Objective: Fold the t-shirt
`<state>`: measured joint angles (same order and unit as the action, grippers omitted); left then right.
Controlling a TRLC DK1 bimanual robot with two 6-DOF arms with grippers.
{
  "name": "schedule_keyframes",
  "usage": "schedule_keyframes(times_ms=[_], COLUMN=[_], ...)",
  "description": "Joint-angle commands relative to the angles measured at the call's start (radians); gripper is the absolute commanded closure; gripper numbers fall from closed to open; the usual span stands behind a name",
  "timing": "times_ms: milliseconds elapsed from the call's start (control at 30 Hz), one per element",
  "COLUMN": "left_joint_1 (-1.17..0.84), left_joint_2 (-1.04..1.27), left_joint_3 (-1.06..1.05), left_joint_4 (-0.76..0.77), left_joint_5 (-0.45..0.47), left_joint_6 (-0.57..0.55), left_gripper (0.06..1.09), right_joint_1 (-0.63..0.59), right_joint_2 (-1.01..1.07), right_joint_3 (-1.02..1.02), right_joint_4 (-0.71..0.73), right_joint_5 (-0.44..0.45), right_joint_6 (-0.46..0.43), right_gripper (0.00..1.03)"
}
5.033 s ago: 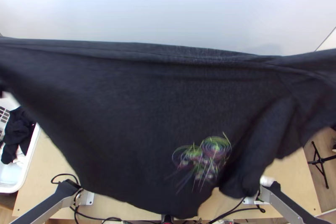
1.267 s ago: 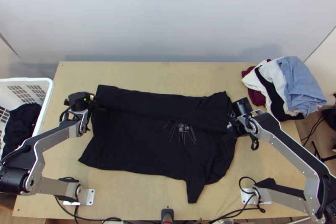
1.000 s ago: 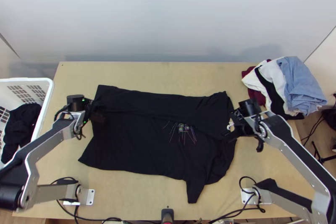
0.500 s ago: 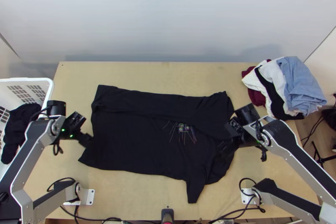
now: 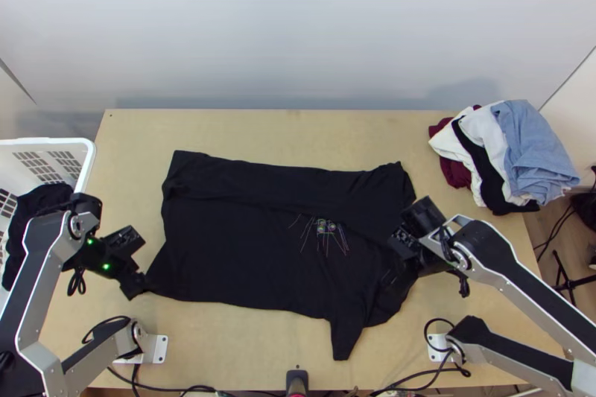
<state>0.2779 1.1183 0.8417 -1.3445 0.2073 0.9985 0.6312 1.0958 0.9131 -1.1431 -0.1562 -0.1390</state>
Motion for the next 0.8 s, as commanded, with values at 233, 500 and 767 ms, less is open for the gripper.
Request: schedule_keyframes(times_ms=[233,500,767], left_joint_1=[0.138,0.132,0.121], left_joint_2=[-0.038,-0.075,-0.080], left_joint_3=[-0.168,-0.228,-0.242], left_joint_4=[0.127,0.157,0.240], left_joint_5=[0.003,0.003,0.007], left_joint_6=[0.177,0.178,0.123], left_gripper=[0.12,0.12,0.12], right_joint_1=[0.249,0.295,0.311], right_joint_2=[-0.001,-0.017,-0.020], right_joint_3=[0.001,0.046,0.053], right_joint_4=[-0.136,-0.214,-0.236], right_joint_5=[-0.002,-0.002,-0.006], right_joint_6=[0.030,0.033,0.047], right_gripper=[0.04,0.04,0.04])
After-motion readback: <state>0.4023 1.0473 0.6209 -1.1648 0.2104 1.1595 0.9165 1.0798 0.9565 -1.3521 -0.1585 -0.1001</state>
